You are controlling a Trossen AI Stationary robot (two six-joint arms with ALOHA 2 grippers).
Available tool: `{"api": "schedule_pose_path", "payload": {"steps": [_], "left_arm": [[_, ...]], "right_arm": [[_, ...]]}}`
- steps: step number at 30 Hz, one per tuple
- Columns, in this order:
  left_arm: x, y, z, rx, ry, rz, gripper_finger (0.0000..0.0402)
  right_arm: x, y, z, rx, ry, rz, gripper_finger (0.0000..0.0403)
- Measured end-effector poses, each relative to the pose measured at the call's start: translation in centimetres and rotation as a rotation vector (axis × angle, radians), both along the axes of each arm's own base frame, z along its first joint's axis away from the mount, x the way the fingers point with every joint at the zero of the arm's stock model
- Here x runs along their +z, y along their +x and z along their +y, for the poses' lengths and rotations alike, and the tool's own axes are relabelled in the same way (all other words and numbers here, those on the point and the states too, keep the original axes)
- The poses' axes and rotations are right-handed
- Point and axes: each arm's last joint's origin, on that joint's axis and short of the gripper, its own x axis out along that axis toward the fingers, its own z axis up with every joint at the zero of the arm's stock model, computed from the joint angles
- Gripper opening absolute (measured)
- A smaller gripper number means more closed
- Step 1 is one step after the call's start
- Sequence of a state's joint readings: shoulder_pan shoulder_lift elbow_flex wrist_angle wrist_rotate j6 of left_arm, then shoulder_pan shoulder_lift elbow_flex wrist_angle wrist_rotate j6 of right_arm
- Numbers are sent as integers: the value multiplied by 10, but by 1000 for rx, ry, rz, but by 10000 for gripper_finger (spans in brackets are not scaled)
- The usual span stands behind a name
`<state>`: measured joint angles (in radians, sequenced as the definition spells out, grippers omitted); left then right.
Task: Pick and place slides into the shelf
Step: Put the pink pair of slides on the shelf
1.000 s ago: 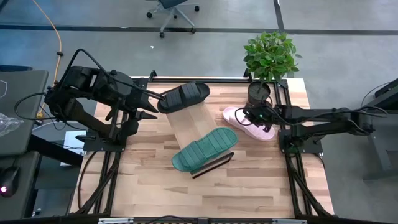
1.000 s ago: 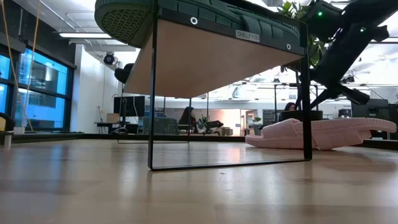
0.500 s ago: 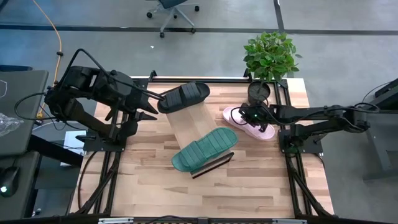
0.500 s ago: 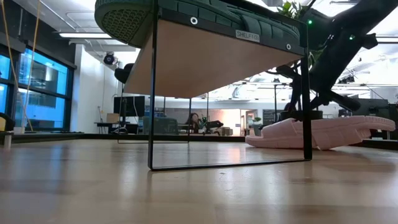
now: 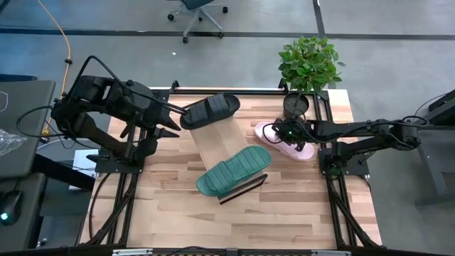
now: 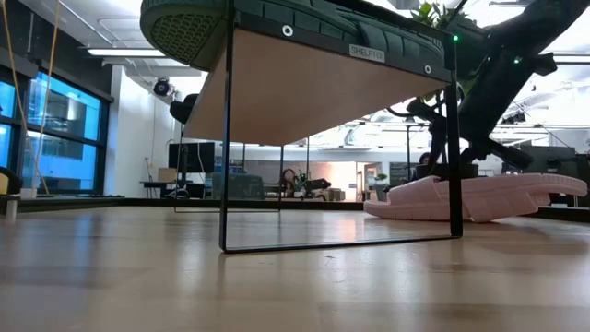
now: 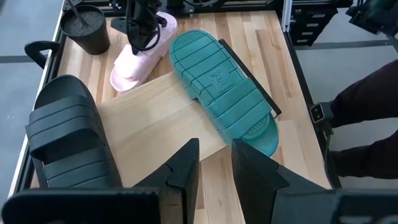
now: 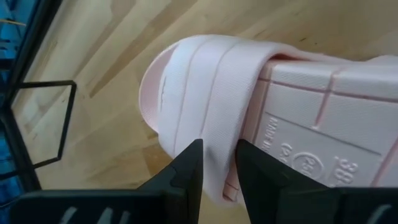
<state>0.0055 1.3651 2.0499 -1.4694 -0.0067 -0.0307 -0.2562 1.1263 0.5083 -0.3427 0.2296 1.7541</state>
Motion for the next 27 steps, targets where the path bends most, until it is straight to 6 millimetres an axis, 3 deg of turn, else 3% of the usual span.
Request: {"api": "schedule_pose_path", "payload": {"steps": [27], "left_arm": [[0, 0, 0, 2, -2, 0, 83]], "right_arm": [[1, -1, -8, -52, -29, -7, 82]]}}
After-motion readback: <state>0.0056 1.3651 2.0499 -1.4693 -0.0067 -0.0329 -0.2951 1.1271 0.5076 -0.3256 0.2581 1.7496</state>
